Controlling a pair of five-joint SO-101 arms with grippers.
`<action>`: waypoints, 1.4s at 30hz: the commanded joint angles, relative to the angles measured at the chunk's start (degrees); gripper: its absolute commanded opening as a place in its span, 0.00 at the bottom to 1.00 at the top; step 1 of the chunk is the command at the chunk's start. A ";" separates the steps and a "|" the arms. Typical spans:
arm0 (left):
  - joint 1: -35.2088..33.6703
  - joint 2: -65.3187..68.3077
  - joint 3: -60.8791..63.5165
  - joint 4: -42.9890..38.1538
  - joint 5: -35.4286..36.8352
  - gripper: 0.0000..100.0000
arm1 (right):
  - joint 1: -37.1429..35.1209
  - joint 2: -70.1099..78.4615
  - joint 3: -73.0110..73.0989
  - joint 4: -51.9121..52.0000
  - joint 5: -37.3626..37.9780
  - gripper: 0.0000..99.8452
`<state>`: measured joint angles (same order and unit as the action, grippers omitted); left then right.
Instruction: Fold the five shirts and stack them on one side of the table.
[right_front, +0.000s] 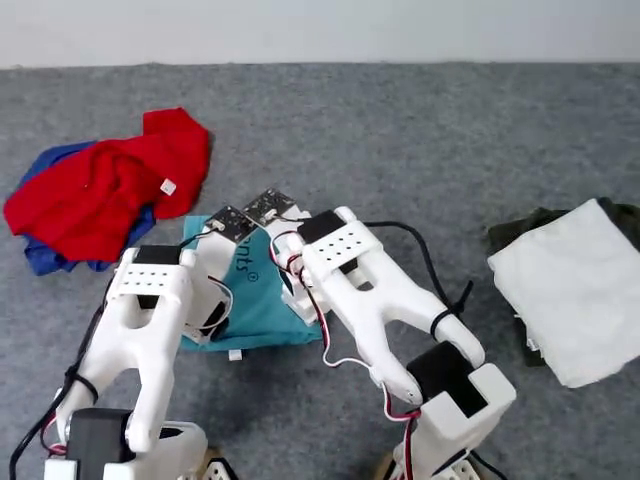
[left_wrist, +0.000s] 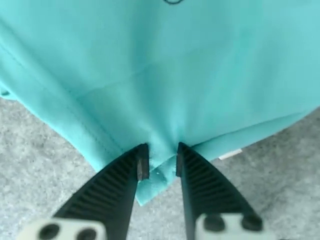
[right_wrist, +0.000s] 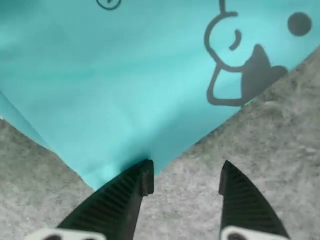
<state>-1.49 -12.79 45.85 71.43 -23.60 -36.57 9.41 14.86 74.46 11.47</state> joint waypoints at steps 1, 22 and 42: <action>0.26 -0.88 -1.63 0.09 0.00 0.11 | -5.23 -2.15 3.25 -1.80 -0.18 0.22; 0.18 -0.88 -2.33 0.09 0.00 0.11 | -5.32 -3.12 14.51 -4.97 3.52 0.22; 0.62 -0.70 -27.82 19.78 -2.73 0.11 | 1.19 -10.95 0.18 -1.80 4.92 0.22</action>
<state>-1.41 -12.62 22.46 91.03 -26.24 -35.60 -4.92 15.21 76.92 18.68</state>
